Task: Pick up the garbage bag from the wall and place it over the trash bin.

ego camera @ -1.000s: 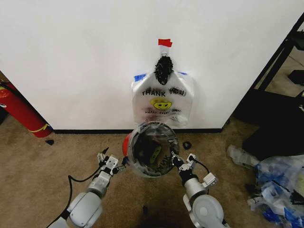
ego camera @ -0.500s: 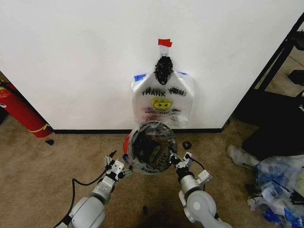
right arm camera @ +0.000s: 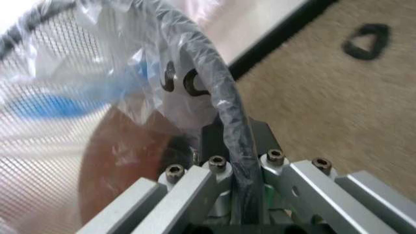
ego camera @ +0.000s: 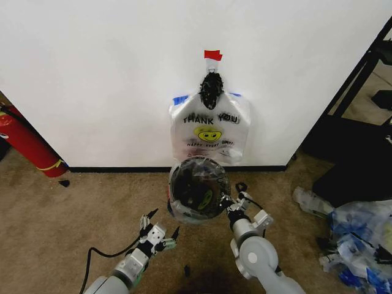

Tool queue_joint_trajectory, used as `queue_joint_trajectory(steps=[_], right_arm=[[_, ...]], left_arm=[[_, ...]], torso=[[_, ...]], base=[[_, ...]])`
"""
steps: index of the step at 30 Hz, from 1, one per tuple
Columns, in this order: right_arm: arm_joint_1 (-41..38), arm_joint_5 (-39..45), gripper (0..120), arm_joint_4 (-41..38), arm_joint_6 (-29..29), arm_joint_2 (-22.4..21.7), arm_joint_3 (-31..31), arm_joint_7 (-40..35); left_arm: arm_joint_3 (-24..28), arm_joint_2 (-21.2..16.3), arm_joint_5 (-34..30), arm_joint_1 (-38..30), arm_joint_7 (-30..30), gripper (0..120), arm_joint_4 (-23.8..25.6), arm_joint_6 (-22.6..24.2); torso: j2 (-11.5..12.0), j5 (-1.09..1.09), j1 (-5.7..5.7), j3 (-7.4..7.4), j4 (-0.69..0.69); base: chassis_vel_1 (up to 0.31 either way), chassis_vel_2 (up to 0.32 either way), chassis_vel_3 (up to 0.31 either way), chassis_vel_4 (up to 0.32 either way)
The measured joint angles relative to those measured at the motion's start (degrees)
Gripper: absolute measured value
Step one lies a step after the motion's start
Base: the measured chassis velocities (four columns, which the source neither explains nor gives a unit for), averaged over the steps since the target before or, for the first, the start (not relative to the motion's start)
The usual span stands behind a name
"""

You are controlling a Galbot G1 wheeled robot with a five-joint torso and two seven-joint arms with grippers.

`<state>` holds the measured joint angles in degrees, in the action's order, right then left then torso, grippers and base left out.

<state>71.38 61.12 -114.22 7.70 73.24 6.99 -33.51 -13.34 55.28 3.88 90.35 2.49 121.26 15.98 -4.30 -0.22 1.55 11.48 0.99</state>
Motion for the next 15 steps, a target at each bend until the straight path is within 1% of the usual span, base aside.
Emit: queue_joint_trajectory(steps=[3, 4, 6, 10, 15], right_arm=[[-1.00, 0.72, 0, -2.01, 4.31, -0.52, 0.07, -6.33], [-1.00, 0.72, 0, -2.01, 4.31, -0.52, 0.07, -6.33], [-2.08, 0.13, 0, -1.43, 6.87, -0.58, -0.03, -8.41], [-3.35, -2.62, 0, 2.00, 9.60, -1.68, -0.65, -5.78], [-4.09, -2.12, 0, 3.72, 12.47, -2.65, -1.08, -4.70]], left_arm=[[-0.65, -0.10, 0.17, 0.19, 0.61, 100, -1.47, 1.75], [-0.65, -0.10, 0.17, 0.19, 0.61, 100, -1.47, 1.75], [-1.06, -0.17, 0.56, 0.66, 0.83, 100, -2.33, 2.07], [-1.35, 0.09, 1.35, 1.77, 1.02, 100, -2.98, 2.22], [-1.47, 0.42, 1.39, 1.68, 1.66, 100, -2.97, 2.69]], torso=[[0.00, 0.00, 0.00, 0.00, 0.00], [0.00, 0.00, 0.00, 0.00, 0.00], [0.00, 0.01, 0.00, 0.00, 0.00], [0.00, 0.01, 0.00, 0.00, -0.01], [0.00, 0.01, 0.00, 0.00, 0.00]], base=[[0.000, 0.000, 0.000, 0.000], [0.000, 0.000, 0.000, 0.000], [0.000, 0.000, 0.000, 0.000], [0.000, 0.000, 0.000, 0.000], [0.000, 0.000, 0.000, 0.000]])
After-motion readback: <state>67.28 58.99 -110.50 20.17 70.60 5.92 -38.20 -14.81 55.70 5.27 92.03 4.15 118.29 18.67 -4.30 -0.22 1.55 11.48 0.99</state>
